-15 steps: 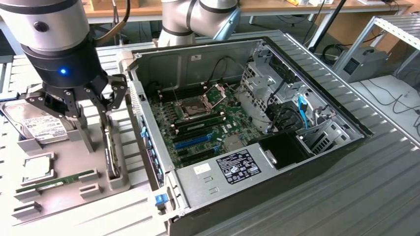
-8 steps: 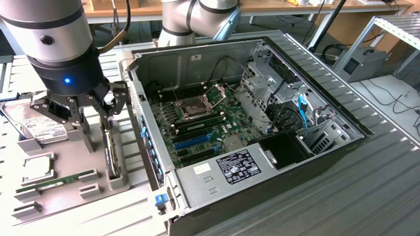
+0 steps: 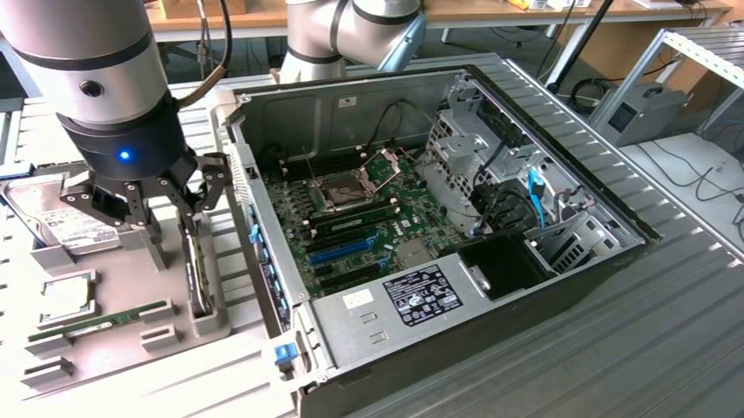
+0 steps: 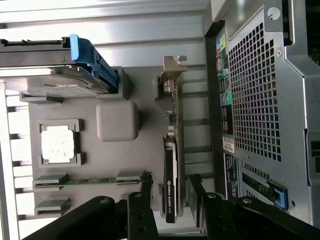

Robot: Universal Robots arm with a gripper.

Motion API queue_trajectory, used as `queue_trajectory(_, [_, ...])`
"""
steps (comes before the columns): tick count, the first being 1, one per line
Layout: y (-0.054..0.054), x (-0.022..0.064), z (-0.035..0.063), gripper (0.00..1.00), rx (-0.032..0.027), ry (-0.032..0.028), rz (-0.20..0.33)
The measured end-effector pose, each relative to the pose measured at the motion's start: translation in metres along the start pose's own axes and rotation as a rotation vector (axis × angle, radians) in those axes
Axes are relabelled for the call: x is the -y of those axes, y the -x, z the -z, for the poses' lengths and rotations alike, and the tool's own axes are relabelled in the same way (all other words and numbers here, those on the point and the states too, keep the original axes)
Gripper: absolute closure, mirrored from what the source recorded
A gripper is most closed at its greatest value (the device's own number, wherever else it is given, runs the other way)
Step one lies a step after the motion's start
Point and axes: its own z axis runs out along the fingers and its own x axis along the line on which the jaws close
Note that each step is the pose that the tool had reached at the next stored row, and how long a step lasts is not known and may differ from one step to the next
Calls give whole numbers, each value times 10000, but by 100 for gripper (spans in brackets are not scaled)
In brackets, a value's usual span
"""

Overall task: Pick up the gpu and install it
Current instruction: 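Pick up the gpu and move the gpu toward the slot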

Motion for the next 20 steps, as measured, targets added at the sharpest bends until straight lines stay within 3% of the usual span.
queue_trajectory(4, [-1,2,-34,58,1,0,0])
queue_trajectory(13, [-6,10,-217,58,1,1,0])
queue_trajectory(20, [4,10,-231,58,2,-1,0])
